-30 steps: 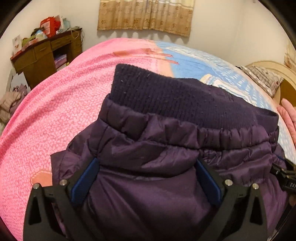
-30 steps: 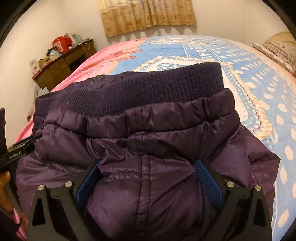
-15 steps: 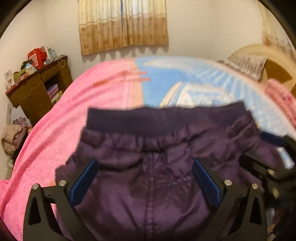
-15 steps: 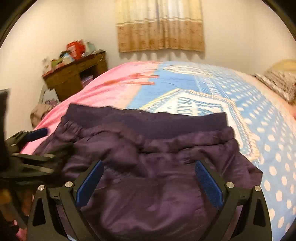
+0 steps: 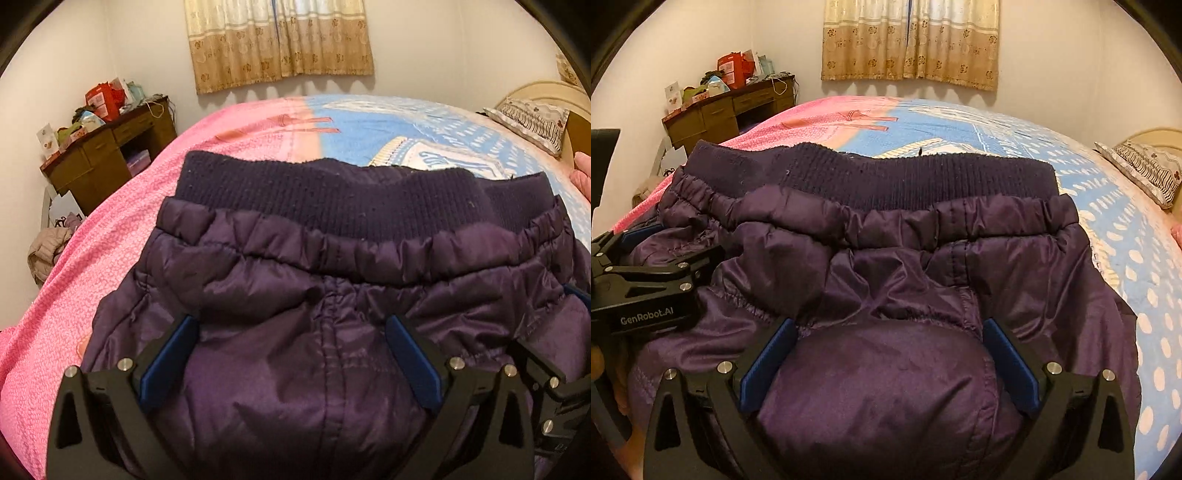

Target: Fold large clothes

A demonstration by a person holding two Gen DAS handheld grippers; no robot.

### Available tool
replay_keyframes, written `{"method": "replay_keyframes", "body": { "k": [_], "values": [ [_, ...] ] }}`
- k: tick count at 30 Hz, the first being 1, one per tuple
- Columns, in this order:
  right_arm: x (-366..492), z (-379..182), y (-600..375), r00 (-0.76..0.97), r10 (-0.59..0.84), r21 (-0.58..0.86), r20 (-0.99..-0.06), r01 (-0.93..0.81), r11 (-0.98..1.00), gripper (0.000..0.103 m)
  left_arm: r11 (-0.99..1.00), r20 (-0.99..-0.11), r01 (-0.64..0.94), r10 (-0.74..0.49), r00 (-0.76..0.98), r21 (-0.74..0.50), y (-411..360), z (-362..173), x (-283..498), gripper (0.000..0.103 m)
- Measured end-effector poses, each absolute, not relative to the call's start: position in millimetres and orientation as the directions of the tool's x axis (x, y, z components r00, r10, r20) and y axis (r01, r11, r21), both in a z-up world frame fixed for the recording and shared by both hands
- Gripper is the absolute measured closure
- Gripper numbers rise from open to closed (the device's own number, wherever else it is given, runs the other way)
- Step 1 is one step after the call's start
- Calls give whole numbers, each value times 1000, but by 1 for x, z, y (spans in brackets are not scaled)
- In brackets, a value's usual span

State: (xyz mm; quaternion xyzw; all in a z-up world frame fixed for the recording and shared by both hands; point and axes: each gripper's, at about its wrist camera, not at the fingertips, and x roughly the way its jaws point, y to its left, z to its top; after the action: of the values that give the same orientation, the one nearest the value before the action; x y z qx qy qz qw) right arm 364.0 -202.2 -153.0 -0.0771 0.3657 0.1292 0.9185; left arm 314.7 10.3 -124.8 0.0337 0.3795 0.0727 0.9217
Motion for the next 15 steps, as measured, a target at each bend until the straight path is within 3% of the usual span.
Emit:
{"method": "replay_keyframes", "body": {
  "k": [15],
  "values": [
    [373,-152,-191,700,160,-73,-696,-291,954,1,990,-677,-98,142,722,102,10,-127,304,0]
  ]
}}
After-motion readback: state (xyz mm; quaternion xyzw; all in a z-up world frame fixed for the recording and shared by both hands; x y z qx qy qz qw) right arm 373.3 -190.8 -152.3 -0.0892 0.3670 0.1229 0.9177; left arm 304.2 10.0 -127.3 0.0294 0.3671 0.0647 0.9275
